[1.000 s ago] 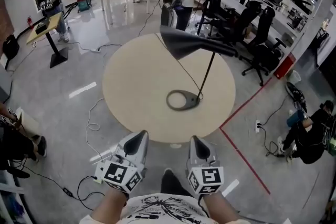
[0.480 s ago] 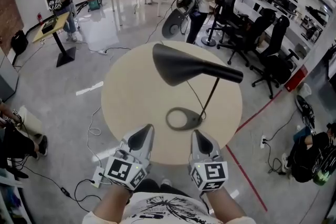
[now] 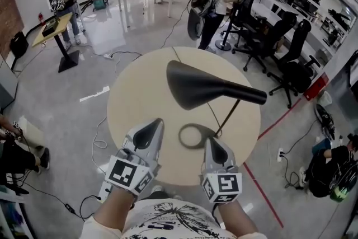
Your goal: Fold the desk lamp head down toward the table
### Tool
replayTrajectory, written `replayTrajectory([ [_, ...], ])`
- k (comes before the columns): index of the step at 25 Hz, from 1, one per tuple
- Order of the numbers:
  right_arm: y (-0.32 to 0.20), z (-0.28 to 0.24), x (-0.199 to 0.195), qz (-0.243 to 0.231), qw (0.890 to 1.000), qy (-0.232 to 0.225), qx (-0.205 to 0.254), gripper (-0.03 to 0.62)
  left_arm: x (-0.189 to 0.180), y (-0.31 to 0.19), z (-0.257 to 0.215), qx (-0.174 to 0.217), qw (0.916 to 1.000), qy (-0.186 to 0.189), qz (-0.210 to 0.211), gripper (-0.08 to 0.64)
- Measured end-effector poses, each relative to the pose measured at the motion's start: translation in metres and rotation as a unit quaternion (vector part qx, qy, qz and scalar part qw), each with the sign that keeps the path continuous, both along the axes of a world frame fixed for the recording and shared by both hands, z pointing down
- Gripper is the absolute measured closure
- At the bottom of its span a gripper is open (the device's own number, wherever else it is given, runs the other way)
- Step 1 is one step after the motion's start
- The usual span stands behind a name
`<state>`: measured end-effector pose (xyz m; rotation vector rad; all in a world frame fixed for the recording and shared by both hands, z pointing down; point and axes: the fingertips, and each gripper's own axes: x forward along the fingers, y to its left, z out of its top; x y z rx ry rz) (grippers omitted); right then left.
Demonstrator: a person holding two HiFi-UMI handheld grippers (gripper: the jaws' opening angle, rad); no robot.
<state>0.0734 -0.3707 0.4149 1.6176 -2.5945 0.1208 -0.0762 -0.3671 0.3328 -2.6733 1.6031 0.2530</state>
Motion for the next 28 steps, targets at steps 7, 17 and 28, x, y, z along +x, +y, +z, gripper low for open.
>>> replayTrajectory([
  [7,-0.023,-0.001,-0.016,0.019,1.0,-0.021,-0.011,0.583,-0.02,-0.041,-0.078,0.068,0.997,0.011,0.036,0.555],
  [17,-0.027,0.005,-0.035,0.024,0.999,-0.007,-0.024,0.583,-0.015,-0.081,-0.104,0.098,0.9928,-0.036,0.058,0.555],
  [28,-0.025,0.017,-0.029,0.054,0.998,0.007,-0.043,0.583,-0.015,-0.093,-0.074,0.06,0.9953,-0.022,0.072,0.555],
])
